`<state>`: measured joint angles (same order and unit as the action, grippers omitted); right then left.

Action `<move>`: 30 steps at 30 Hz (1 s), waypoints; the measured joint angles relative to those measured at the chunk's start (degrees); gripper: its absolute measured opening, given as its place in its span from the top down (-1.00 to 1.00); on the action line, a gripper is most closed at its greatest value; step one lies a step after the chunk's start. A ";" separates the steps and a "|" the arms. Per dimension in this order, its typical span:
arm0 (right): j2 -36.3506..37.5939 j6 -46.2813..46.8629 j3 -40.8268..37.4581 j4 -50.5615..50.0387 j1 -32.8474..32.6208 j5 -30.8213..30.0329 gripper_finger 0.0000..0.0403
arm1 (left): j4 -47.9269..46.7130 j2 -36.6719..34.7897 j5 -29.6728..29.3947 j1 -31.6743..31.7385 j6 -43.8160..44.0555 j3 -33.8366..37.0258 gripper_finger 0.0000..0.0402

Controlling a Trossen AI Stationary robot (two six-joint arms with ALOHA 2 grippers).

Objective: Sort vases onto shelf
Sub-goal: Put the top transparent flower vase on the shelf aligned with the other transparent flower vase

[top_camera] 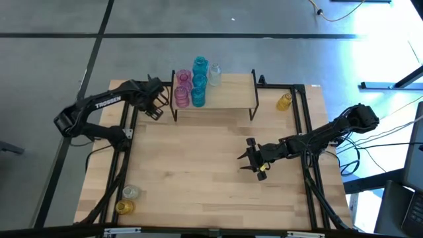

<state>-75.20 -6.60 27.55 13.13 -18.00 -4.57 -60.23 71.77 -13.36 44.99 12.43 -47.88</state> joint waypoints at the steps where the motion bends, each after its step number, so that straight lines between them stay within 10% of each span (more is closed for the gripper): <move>1: 0.00 -0.23 0.00 0.00 0.00 0.00 0.09 | -0.02 0.39 0.77 0.00 -0.04 0.00 0.34; 22: 0.02 -1.17 0.00 0.04 0.00 0.02 0.09 | 0.07 2.53 4.08 1.18 -2.70 0.00 0.36; 30: 0.02 -1.19 0.00 0.04 0.00 0.02 0.09 | 0.02 2.50 3.96 1.07 -3.96 0.00 0.72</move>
<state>-75.18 -7.79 27.55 13.17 -18.00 -4.56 -60.20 74.27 -9.40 46.06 8.47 -47.88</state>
